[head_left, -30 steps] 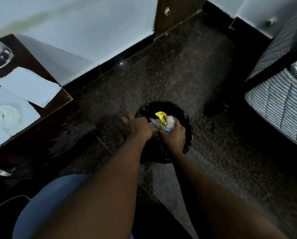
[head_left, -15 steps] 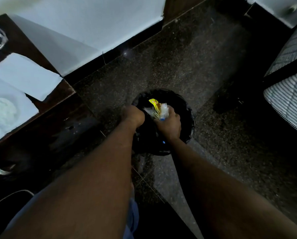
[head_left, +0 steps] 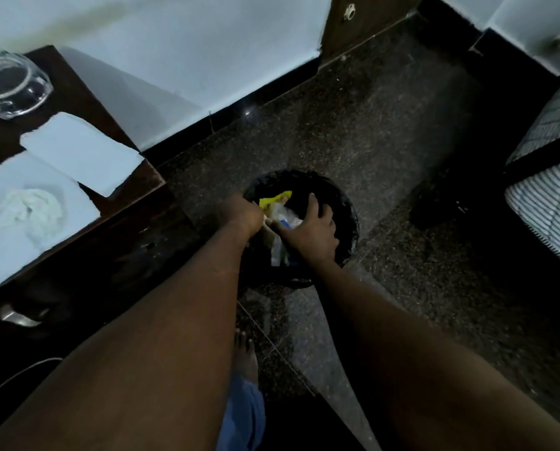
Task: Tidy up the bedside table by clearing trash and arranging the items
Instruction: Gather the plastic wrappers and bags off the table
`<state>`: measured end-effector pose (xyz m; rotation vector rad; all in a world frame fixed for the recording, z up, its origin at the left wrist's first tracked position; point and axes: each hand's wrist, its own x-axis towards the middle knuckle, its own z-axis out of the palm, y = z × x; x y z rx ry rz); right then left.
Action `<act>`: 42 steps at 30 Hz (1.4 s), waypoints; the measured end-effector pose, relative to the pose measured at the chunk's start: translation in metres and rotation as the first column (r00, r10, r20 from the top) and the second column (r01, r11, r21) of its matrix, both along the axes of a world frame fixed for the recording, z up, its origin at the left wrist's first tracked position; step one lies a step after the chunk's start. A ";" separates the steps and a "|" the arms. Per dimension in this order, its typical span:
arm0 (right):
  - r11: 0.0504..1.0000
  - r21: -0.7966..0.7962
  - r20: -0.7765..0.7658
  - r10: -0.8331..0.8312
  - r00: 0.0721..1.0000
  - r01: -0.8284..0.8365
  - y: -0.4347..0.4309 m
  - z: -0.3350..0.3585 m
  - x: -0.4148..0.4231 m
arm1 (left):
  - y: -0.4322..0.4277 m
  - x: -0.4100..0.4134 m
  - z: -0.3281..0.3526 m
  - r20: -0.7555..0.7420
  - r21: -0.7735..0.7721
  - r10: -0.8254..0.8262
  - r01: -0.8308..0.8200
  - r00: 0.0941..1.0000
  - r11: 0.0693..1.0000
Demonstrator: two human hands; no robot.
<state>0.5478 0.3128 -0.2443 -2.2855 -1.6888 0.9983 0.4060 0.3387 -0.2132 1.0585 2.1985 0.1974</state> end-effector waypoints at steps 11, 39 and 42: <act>0.981 -0.077 0.072 0.182 0.981 -0.177 -0.010 0.010 -0.004 | -0.020 0.003 0.030 -0.146 0.088 -0.263 0.278 0.954 0.957; 0.806 0.421 0.072 0.428 0.901 -0.417 -0.102 0.216 -0.062 | -0.180 -0.057 0.196 -0.183 0.541 -0.379 0.415 0.907 0.731; 0.746 0.479 0.076 0.490 0.868 -0.463 -0.121 0.248 -0.086 | -0.209 -0.084 0.210 -0.223 0.562 -0.317 0.387 0.922 0.731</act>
